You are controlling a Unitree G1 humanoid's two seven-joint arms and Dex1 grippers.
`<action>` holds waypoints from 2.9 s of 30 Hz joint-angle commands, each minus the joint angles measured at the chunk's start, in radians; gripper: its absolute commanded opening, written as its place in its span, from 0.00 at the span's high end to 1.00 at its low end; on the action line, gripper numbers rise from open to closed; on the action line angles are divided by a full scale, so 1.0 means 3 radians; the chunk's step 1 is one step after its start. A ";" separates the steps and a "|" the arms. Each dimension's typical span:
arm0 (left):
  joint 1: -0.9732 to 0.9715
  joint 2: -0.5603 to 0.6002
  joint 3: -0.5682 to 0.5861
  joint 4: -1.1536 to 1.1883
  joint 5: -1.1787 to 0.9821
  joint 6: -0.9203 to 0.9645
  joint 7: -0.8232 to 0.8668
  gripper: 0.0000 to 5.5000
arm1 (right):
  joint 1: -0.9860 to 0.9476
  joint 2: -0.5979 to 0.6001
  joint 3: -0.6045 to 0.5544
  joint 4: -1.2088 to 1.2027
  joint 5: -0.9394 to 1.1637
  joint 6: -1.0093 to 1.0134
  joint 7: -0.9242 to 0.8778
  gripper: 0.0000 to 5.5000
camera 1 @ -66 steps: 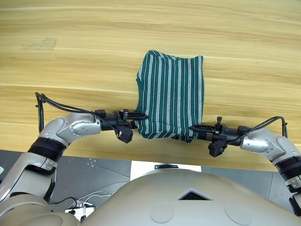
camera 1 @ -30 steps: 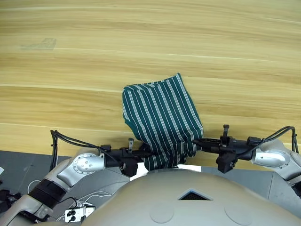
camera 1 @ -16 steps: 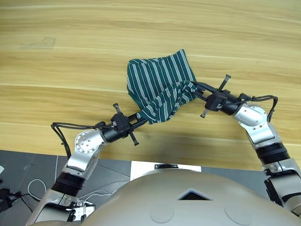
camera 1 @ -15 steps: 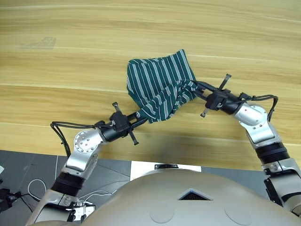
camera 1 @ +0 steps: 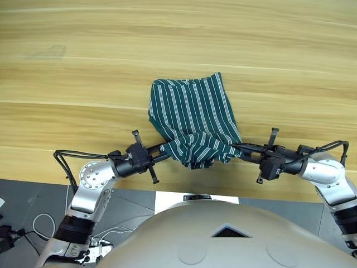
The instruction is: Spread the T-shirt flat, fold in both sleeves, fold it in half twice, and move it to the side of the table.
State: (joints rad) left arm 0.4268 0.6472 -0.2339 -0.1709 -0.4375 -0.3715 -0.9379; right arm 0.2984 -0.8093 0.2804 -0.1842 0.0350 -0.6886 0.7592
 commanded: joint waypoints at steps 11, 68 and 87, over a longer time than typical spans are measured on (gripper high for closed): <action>-0.1080 -0.0714 0.0304 0.0677 -0.0222 0.1142 0.0434 0.99 | -0.1395 0.1128 0.0002 0.1291 -0.0344 0.0638 -0.0550 0.96; -0.1539 -0.2234 0.1386 0.1401 -0.0273 0.1050 0.1172 0.02 | -0.3095 0.2727 -0.0216 0.4007 -0.0697 0.1441 -0.2119 0.42; -0.0885 -0.2426 0.1561 0.0660 -0.0567 0.1095 0.1412 0.02 | -0.3480 0.1835 -0.2330 0.5046 0.0528 0.2153 -0.4292 0.42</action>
State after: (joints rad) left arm 0.1272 -0.0648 0.2232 0.0360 -0.5956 -0.0270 -0.5278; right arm -0.8027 -0.2320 -0.3676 1.3076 0.1539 -0.0562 -0.4584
